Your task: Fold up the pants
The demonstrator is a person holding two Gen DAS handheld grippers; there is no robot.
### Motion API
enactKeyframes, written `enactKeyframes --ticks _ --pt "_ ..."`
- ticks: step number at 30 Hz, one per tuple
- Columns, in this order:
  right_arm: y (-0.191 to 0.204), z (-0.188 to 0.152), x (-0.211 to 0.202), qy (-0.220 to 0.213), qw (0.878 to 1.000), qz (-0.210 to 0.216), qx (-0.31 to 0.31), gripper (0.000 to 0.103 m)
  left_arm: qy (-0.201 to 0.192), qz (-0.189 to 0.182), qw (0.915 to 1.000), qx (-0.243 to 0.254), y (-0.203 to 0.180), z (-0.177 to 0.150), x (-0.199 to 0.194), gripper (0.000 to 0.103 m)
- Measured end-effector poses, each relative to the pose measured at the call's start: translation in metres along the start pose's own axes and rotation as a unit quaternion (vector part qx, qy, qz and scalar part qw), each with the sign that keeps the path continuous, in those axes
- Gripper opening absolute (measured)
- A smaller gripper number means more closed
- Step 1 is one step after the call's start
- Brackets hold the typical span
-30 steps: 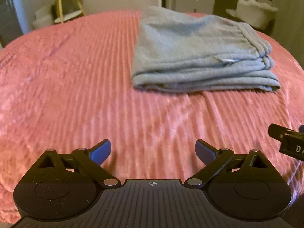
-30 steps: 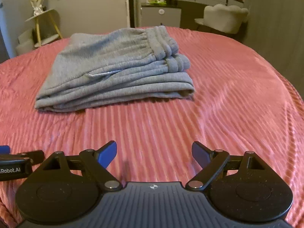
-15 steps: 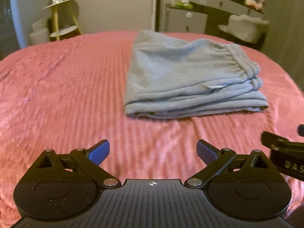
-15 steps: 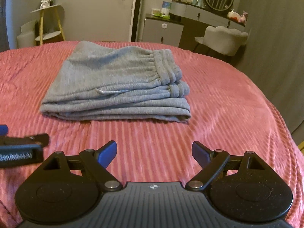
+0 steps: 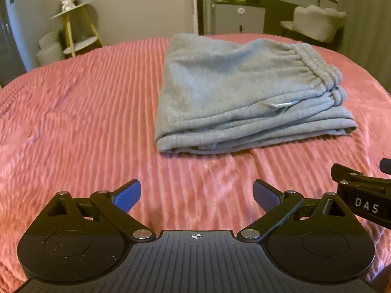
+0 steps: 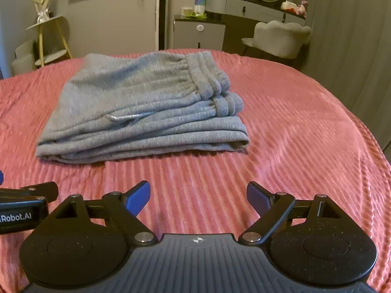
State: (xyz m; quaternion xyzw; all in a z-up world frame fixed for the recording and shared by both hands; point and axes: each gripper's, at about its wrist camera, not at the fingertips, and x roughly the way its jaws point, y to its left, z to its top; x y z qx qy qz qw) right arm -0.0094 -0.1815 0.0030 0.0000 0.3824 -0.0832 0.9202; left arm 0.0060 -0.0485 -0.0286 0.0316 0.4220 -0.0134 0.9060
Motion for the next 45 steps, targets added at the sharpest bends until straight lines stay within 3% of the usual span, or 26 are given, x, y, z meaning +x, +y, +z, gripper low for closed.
enactKeyframes --ticks 4,21,45 --pt "-0.002 -0.001 0.002 0.005 1.000 0.017 0.016 0.086 0.021 -0.015 0.9996 -0.016 0.003 0.001 0.007 0.101" --pt "-0.004 0.000 -0.001 -0.004 1.000 0.023 0.020 0.086 0.052 -0.020 0.9980 -0.030 0.005 0.000 0.016 0.101" --pt "-0.003 -0.001 0.001 0.001 0.999 0.025 0.019 0.086 0.061 -0.013 0.9980 -0.011 -0.001 -0.004 0.020 0.101"
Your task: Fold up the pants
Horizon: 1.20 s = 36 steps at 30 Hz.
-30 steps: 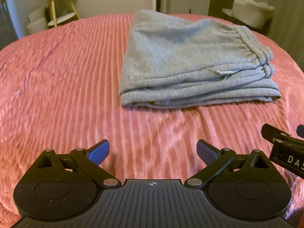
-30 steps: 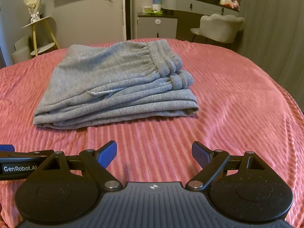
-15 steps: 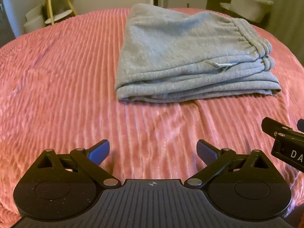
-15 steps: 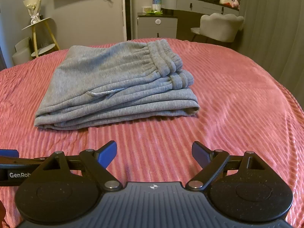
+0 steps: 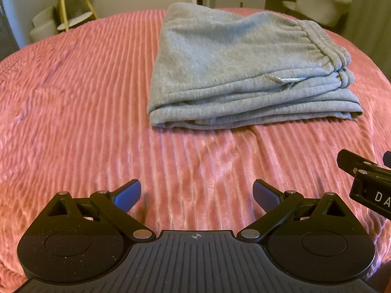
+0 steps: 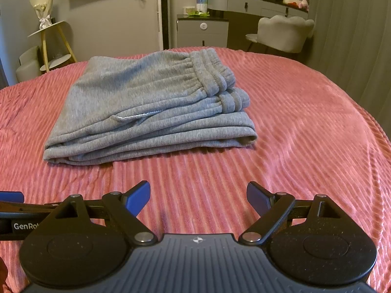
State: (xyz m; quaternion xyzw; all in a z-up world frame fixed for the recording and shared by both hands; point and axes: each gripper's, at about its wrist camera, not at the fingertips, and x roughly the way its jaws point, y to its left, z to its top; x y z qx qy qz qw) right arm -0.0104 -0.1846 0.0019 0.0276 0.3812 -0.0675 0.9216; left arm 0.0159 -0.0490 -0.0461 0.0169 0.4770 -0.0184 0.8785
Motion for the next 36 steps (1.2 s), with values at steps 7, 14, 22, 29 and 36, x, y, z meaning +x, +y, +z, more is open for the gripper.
enactKeyframes --ticks 7,14,22,29,36 --pt "0.0002 -0.0002 0.0004 0.001 1.000 -0.001 -0.001 0.086 0.003 0.000 1.0000 0.008 -0.0020 -0.0010 0.0009 0.101" --pt "0.0000 -0.0007 0.0006 0.002 1.000 -0.001 -0.002 0.086 0.009 -0.002 1.0000 0.004 -0.0005 -0.0009 0.0029 0.101" --pt "0.0001 -0.0010 0.0006 0.004 1.000 -0.001 -0.003 0.086 0.010 -0.003 0.9999 0.010 -0.0025 -0.0018 0.0027 0.101" --pt "0.0000 -0.0007 0.0008 0.004 1.000 0.000 -0.004 0.086 0.011 -0.005 0.9999 0.009 -0.0022 -0.0018 0.0025 0.101" --pt "-0.0006 -0.0011 0.0008 0.004 1.000 0.000 -0.005 0.086 0.011 -0.006 0.9999 0.009 -0.0018 -0.0018 0.0021 0.101"
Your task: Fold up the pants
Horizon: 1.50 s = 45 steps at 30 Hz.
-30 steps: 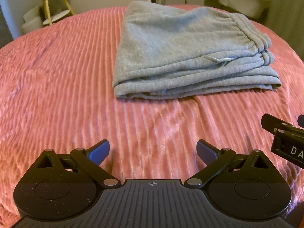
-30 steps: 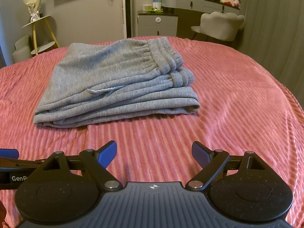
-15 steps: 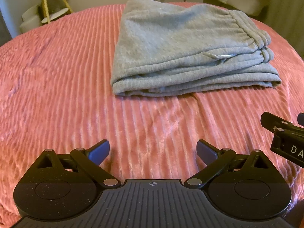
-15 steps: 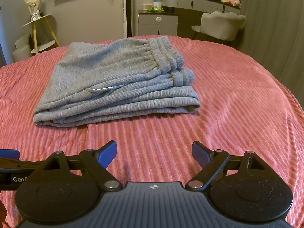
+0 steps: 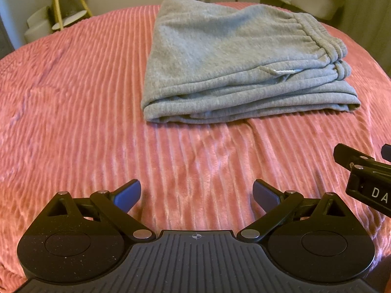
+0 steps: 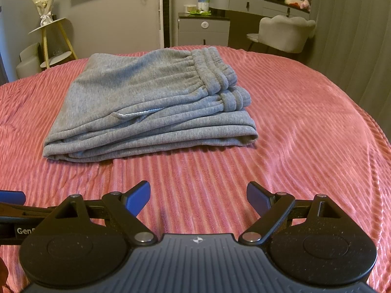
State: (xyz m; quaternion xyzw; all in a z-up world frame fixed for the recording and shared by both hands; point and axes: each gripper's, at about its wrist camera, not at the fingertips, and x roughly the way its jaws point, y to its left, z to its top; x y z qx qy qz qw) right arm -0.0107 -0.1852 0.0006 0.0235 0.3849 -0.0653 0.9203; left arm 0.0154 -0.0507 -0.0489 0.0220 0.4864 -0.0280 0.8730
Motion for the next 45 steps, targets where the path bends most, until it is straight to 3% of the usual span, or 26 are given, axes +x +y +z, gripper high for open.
enactKeyframes --ticks 45 --pt "-0.0015 0.0005 -0.0008 0.003 1.000 0.000 -0.003 0.086 0.004 0.003 0.9999 0.012 -0.0019 -0.0018 0.0028 0.101"
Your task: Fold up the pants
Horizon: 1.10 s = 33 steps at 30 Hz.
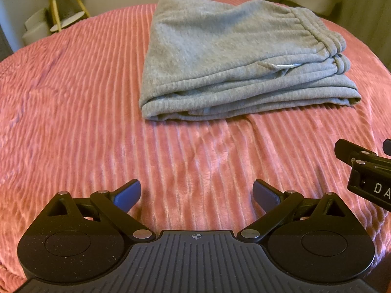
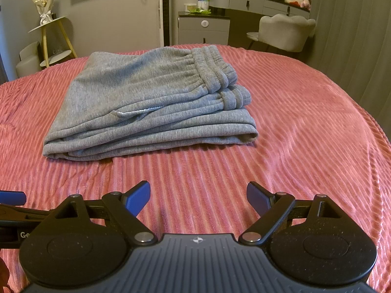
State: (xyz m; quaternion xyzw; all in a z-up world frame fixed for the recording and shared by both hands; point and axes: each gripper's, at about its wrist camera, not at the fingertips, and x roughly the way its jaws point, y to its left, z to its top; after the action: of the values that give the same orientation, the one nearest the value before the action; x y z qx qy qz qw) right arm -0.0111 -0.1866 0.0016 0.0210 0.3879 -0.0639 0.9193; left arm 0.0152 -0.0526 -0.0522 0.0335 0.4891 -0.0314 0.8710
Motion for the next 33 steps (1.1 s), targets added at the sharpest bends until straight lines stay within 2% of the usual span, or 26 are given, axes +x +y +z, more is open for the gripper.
enactKeyframes --ticks 33 --pt "0.0007 -0.0003 0.0017 0.001 1.000 -0.002 -0.009 0.086 0.008 0.003 0.9999 0.014 0.0002 -0.0014 0.0031 0.101"
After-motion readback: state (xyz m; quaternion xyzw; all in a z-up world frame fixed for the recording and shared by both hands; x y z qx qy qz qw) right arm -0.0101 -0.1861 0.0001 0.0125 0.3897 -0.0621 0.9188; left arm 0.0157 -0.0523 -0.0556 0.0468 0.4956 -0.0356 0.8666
